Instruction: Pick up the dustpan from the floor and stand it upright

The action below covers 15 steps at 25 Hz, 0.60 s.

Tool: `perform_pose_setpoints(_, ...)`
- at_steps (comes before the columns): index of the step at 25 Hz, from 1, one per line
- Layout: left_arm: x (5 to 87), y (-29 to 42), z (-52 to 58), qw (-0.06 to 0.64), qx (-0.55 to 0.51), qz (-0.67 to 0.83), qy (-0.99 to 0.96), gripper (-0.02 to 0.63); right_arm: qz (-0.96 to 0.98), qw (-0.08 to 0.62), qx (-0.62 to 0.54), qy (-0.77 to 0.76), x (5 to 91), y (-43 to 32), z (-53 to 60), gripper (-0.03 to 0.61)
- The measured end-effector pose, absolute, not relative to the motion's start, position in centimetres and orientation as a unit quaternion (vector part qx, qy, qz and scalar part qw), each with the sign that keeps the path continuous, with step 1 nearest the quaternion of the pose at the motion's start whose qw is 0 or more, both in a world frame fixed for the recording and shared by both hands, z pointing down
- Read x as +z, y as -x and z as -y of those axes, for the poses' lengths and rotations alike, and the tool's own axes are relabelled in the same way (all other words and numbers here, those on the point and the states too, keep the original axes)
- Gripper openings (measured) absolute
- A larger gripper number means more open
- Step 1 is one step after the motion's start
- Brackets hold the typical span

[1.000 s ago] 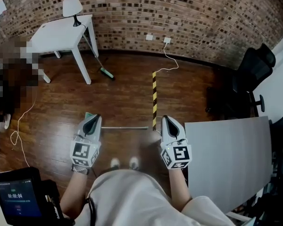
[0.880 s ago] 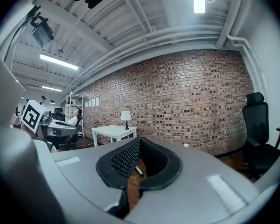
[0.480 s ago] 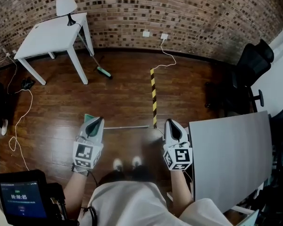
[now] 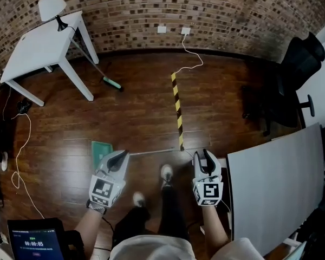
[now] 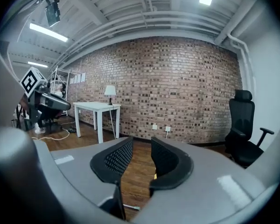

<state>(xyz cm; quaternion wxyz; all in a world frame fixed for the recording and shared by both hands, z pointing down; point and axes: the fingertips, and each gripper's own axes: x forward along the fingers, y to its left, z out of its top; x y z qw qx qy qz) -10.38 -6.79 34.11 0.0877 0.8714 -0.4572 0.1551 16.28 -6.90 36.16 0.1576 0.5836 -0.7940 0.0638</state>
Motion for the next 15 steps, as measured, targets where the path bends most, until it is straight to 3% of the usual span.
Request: perform_pose_setpoints(15,64.0,6.5,17.3,0.127,0.172,0.452,-0.866,0.002,0.780,0.241,0.087,-0.571,69.6,-20.1,12.8,0.177)
